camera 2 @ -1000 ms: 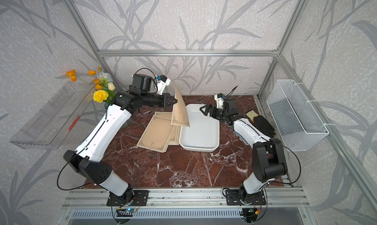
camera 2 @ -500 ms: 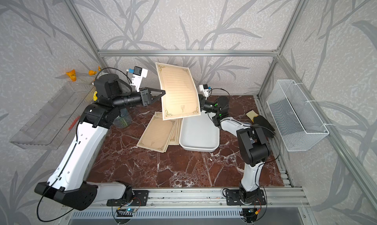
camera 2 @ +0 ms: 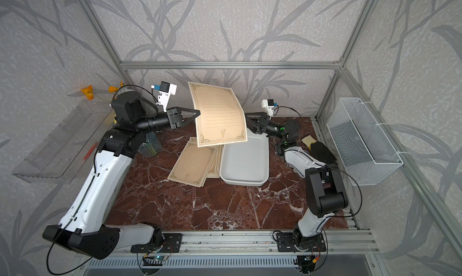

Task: Take out the stationery paper from the storage box
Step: Pick up the stationery paper from the storage box, then place the stationery paper at the center of the board.

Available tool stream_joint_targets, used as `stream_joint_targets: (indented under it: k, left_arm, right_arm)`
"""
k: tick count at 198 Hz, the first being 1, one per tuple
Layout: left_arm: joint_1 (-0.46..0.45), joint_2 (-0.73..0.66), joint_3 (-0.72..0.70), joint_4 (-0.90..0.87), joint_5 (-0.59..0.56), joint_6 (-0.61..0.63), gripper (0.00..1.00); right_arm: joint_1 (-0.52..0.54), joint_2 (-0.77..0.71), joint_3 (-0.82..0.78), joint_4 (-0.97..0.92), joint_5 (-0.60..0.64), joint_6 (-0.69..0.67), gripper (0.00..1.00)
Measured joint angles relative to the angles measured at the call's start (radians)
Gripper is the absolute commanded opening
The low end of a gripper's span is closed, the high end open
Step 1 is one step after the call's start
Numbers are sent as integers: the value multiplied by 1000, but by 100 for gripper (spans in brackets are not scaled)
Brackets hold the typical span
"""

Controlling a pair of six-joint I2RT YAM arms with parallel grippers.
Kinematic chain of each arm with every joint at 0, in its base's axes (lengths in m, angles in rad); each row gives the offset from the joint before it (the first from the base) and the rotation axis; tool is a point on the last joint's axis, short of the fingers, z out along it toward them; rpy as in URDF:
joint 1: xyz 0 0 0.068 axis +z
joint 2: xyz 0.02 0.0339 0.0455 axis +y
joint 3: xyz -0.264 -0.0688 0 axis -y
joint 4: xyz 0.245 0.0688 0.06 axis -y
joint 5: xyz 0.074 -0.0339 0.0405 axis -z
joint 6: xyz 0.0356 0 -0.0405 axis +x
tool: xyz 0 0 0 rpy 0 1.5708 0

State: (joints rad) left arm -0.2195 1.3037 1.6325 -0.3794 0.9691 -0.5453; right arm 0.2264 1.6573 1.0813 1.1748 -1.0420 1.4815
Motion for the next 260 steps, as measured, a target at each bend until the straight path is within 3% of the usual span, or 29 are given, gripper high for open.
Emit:
stream_joint_targets:
  k: [56,109,176,245,260]
  left_arm:
    - [0,-22,-13,35,21,-26,0]
    - [0,-45,-26,41,22,-28,0]
    - [0,-55,-66,122,51,-87,0]
    - [0,-91,-72,158,73,-116,0]
    - [0,-94,-73,166,77,-121,0]
  right_arm:
    - [34,-32,12,-55,-35,-24,99]
    - [-116,-94,-19,-104,-37,-21,99]
    - [67,-73,18,-129,-44,-15,99]
    - [109,129,83,109,-31,230,100]
    - [123,128,88,122,-33,248,95]
